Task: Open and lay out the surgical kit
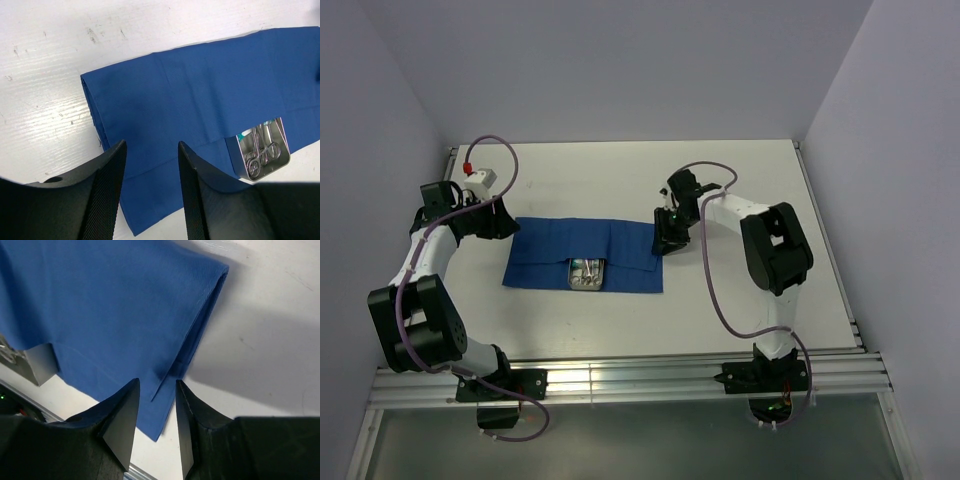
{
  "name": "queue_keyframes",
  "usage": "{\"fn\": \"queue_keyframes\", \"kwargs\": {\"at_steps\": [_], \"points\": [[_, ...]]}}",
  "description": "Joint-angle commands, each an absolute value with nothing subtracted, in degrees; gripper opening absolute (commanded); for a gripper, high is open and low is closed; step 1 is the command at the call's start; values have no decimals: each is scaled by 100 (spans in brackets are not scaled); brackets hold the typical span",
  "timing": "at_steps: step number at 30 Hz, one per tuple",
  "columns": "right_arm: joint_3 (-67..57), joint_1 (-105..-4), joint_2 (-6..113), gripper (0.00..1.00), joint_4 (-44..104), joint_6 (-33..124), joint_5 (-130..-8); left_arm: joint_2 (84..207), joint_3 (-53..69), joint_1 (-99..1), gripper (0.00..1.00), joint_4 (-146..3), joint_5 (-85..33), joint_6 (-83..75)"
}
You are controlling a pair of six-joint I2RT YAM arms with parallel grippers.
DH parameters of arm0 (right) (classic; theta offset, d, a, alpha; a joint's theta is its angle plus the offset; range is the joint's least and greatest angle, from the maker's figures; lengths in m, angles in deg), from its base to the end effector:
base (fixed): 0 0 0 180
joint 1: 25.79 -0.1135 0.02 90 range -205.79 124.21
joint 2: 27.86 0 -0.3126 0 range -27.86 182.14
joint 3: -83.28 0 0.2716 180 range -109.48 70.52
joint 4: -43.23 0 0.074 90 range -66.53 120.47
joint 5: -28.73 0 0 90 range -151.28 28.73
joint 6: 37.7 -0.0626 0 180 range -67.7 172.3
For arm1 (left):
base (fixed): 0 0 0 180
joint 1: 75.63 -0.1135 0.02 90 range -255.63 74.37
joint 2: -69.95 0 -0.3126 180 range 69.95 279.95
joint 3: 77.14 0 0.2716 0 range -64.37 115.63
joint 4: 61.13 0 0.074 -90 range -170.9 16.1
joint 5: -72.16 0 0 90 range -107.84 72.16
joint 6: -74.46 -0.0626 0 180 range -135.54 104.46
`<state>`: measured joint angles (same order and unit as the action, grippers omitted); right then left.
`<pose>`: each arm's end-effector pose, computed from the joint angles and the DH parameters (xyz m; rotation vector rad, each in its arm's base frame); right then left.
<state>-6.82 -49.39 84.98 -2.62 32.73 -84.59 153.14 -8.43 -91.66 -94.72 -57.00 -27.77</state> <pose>0.3931 0.1988 0.1742 -0.2114 2.8455 0.7454 0.3260 0.0525 0.2648 0.2290 2.2311 -0.5587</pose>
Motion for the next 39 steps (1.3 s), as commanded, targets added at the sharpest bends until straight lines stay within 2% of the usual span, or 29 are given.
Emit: {"fn": "queue_keyframes", "kwargs": {"at_steps": [1, 7, 10, 11, 17, 22, 25, 26, 27, 31, 39], "points": [[-928, -4987, 8710, 41, -100, 3209, -8562, 15195, -786, -9136, 50, -9359, -5766, -2732], [-1042, -4988, 8912, 39, 14, 3165, -8737, 15195, -830, -9136, 50, -9367, -5766, -2732], [-1060, -4996, 8965, 26, -12, 3173, -8834, 15203, -856, -9136, 50, -9359, -5722, -2741], [-1043, -5005, 8974, 19, -21, 3182, -8826, 15204, -856, -9136, 50, -9359, -5696, -2741], [-1043, -5005, 9044, 0, -214, 3270, -8580, 15203, -909, -9136, 49, -9332, -5564, -2776], [-815, -4961, 8764, 0, -258, 3358, -8684, 15160, -971, -9136, 49, -9341, -5528, -2811], [-604, -4952, 8500, 23, -267, 3358, -8720, 15125, -988, -9136, 49, -9341, -5520, -2811], [-551, -4961, 8421, 35, -241, 3349, -8703, 15124, -988, -9136, 49, -9341, -5520, -2811], [-507, -4953, 8298, 38, -241, 3306, -8677, 15116, -988, -9136, 49, -9341, -5520, -2811], [-567, -5075, 8183, 37, -372, 3191, -8247, 15098, -997, -9136, 49, -9323, -5493, -2794], [-1016, -6006, 8174, 35, -882, 2805, -6726, 15054, -971, -9136, 49, -9394, -5326, -2785]]}}
